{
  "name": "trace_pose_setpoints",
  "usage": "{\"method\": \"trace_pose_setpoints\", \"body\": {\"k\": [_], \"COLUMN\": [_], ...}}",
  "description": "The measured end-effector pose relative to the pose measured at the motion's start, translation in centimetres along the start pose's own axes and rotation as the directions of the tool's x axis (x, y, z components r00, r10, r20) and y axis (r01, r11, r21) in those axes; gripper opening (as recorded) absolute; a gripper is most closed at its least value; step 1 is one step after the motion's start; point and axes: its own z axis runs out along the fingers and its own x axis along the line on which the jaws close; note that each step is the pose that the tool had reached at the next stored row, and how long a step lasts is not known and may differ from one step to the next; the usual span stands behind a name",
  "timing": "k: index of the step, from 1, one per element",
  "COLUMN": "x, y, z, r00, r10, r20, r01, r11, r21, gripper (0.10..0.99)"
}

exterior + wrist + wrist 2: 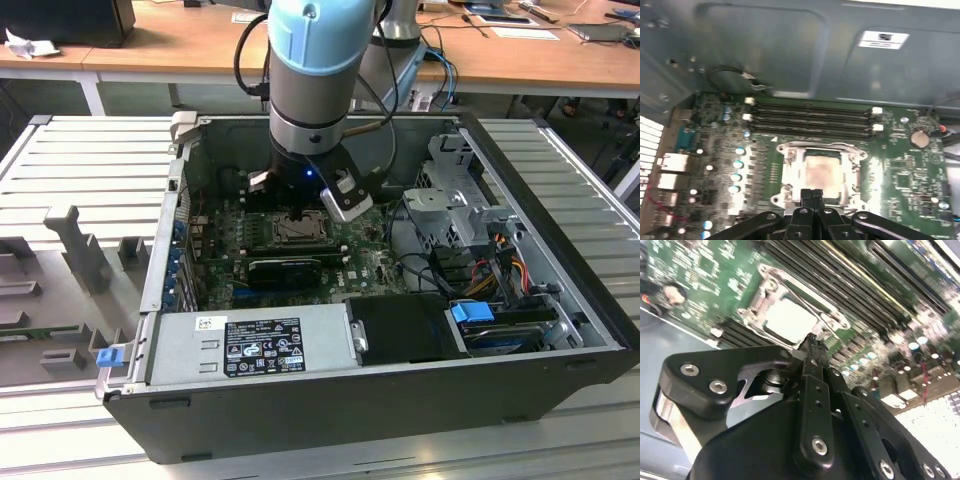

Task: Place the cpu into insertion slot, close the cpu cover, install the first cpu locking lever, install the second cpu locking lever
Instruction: 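Install the second cpu locking lever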

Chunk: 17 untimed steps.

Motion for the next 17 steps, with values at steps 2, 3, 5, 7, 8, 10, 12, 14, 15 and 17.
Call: {"method": "trace_pose_setpoints", "body": {"k": [2, 3, 5, 7, 8, 10, 12, 14, 15, 17], "x": [-0.12, -0.13, -0.12, -0.11, -0.1, -0.09, -0.1, -0.16, -0.25, -0.52], "y": [-0.4, -0.58, -0.95, -1.33, -1.48, -1.63, -1.64, -1.66, -1.68, -1.78], "z": [0.14, 0.19, 0.18, 0.09, 0.05, 0.02, 0.03, 0.04, 0.07, 0.24], "r00": [1.0, 1.0, 1.0, 1.0, 1.0, 1.0, 1.0, 1.0, 1.0, 1.0], "r10": [0.001, 0.001, 0.001, 0.001, 0.002, 0.002, 0.002, 0.002, 0.002, 0.002], "r20": [-0.0018, -0.0023, -0.0026, -0.0027, -0.0027, -0.0026, -0.0026, -0.0026, -0.0027, -0.0031], "r01": [-0.001, -0.001, -0.001, -0.001, -0.002, -0.002, -0.002, -0.002, -0.002, -0.002], "r11": [1.0, 1.0, 1.0, 1.0, 1.0, 1.0, 1.0, 1.0, 1.0, 1.0], "r21": [0.0, 0.0, 0.0, 0.0, 0.0, 0.0, 0.0, 0.0, 0.0, 0.0], "gripper": [0.106, 0.106, 0.106, 0.106, 0.106, 0.106, 0.106, 0.106, 0.106, 0.106]}}
